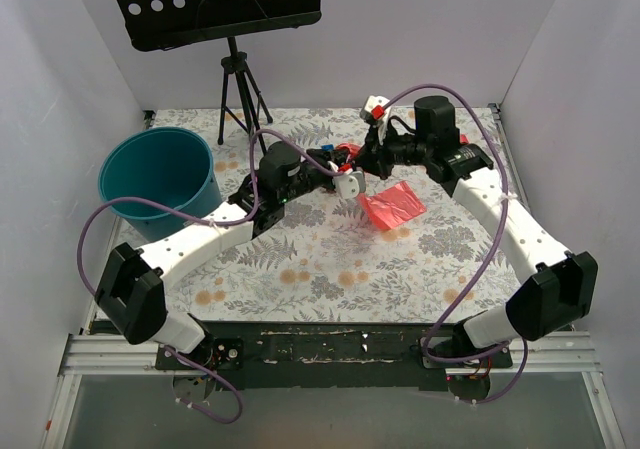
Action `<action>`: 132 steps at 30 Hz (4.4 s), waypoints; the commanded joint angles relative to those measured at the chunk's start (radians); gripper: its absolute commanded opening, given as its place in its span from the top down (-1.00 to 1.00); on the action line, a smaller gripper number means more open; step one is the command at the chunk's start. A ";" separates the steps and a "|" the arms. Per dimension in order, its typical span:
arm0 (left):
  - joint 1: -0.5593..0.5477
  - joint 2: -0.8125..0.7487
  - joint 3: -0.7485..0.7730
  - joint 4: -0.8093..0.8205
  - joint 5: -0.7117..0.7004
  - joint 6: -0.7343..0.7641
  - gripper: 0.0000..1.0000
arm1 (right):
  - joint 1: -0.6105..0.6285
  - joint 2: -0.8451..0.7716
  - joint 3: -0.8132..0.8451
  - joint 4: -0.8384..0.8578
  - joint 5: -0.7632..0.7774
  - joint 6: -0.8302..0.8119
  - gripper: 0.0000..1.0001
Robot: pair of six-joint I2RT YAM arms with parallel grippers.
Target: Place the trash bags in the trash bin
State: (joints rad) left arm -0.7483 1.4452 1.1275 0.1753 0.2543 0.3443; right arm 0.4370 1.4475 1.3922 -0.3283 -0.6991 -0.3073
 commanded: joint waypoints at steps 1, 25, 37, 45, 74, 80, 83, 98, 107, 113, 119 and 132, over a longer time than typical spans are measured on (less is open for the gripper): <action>0.015 0.038 0.058 0.069 -0.128 -0.076 1.00 | 0.049 -0.067 -0.002 -0.054 -0.065 -0.044 0.97; 0.012 -0.002 0.014 0.023 -0.012 0.051 1.00 | 0.121 -0.022 0.117 -0.025 -0.031 -0.015 0.97; 0.012 -0.124 -0.061 0.062 0.177 0.027 1.00 | 0.078 0.037 0.091 -0.018 0.104 -0.079 0.97; 0.012 -0.071 -0.064 0.084 0.102 0.033 1.00 | 0.106 0.028 0.133 -0.015 0.023 -0.026 0.97; 0.012 -0.080 -0.098 0.038 0.117 0.025 1.00 | 0.085 0.037 0.171 0.034 0.084 -0.003 0.97; 0.010 -0.132 -0.115 -0.013 0.126 0.016 1.00 | -0.006 0.056 0.139 0.014 0.082 -0.025 0.97; 0.010 -0.129 -0.104 0.016 0.119 0.013 1.00 | 0.014 0.042 0.099 0.018 0.047 0.003 0.97; 0.027 -0.078 -0.041 0.216 0.077 -0.129 1.00 | 0.118 -0.010 -0.015 0.006 0.047 -0.021 0.97; 0.033 -0.043 -0.066 0.152 -0.006 -0.062 1.00 | 0.124 -0.003 0.097 -0.005 -0.082 0.016 0.97; 0.035 -0.038 -0.075 0.007 0.043 -0.022 1.00 | 0.048 0.043 0.125 0.106 -0.137 0.198 0.97; 0.043 -0.037 -0.068 0.120 -0.032 -0.034 1.00 | 0.045 0.042 0.073 0.048 -0.112 0.107 0.97; 0.144 0.005 0.043 0.409 -0.225 -0.425 -0.03 | 0.010 -0.079 -0.038 0.061 -0.138 0.157 0.97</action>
State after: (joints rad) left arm -0.6544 1.4952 1.1202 0.4133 0.1833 0.0917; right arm 0.4469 1.4361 1.3731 -0.2462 -0.6861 -0.2310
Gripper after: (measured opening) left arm 0.268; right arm 0.020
